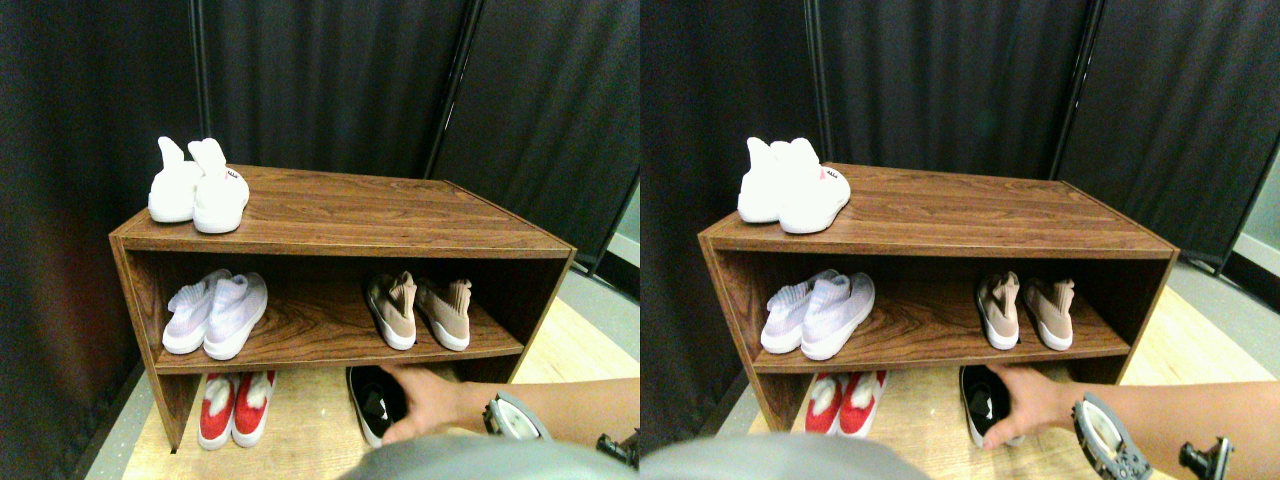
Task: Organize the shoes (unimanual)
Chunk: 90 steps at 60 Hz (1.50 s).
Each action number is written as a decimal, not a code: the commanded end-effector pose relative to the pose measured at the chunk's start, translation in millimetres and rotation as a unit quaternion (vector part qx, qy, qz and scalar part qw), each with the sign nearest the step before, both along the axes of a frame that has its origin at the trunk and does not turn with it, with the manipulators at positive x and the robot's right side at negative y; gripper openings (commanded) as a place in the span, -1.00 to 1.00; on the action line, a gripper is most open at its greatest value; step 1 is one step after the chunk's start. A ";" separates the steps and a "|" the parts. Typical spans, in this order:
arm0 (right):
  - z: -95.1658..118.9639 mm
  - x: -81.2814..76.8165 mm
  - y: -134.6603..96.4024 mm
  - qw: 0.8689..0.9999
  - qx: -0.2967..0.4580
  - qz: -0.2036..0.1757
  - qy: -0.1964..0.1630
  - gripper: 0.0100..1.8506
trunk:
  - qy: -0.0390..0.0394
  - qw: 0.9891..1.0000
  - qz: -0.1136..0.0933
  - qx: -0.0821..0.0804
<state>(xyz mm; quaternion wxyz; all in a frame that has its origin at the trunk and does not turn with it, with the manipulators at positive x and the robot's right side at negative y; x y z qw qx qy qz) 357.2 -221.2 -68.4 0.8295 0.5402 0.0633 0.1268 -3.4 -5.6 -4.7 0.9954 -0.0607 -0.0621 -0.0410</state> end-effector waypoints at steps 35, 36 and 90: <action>18.5 2.7 -9.1 0.997 -0.035 -0.011 -0.062 -0.94 | 0.009 1.000 -0.019 0.002; 18.5 2.7 -9.1 0.997 -0.035 -0.011 -0.062 -0.94 | 0.009 1.000 -0.019 0.002; 21.8 124.2 -78.0 0.987 -0.045 -0.149 -0.029 -0.94 | -0.004 1.000 -0.020 -0.004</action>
